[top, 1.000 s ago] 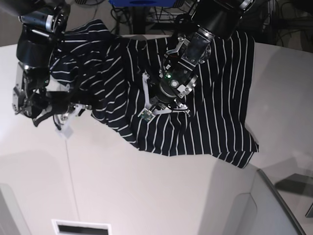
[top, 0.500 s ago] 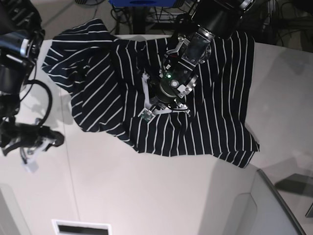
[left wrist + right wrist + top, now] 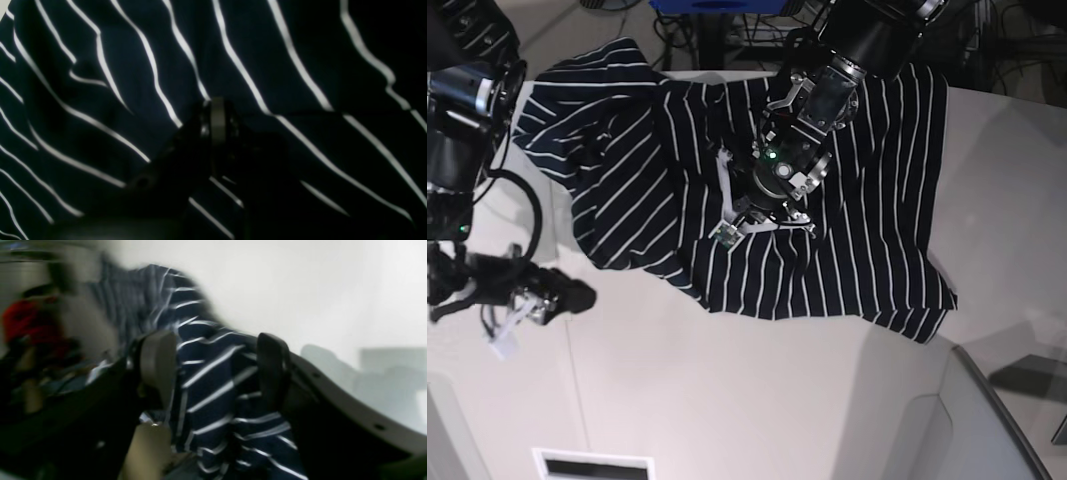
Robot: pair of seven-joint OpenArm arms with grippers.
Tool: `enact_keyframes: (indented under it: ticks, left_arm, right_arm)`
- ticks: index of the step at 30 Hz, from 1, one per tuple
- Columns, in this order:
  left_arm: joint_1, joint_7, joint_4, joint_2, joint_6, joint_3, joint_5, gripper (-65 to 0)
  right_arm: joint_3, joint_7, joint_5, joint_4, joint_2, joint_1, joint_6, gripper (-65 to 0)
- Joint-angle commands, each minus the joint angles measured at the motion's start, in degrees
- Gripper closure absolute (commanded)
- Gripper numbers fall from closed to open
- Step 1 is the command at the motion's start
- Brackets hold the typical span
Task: Layout the t-shirt on the table in an organized manner, then fold the t-shirt properly
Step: 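Grasp the shirt hem with the right gripper and lift it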
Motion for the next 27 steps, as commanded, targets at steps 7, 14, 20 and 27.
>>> enact_keyframes:
  ticks: [7, 14, 20, 27]
  left_arm:
    - [-0.2, 1.8, 0.1, 0.0, 0.1, 0.0, 0.2, 0.0]
    - [-0.2, 1.8, 0.0, 0.0, 0.1, 0.0, 0.1, 0.0]
    - [-0.2, 1.8, 0.0, 0.0, 0.1, 0.0, 0.1, 0.0]
    - [0.0, 1.8, 0.2, 0.0, 0.1, 0.0, 0.2, 0.0]
  right_arm:
    - [-8.5, 9.5, -2.7, -7.4, 0.8, 1.4, 0.0, -36.5]
    - [-9.1, 9.6, -2.7, -9.7, 0.7, 1.1, 0.0, -36.2]
    - [-8.6, 9.3, -2.5, -11.1, 0.7, 0.7, 0.2, -19.4]
    - [-8.5, 9.2, -2.5, -15.9, 1.2, 3.6, 0.2, 0.0]
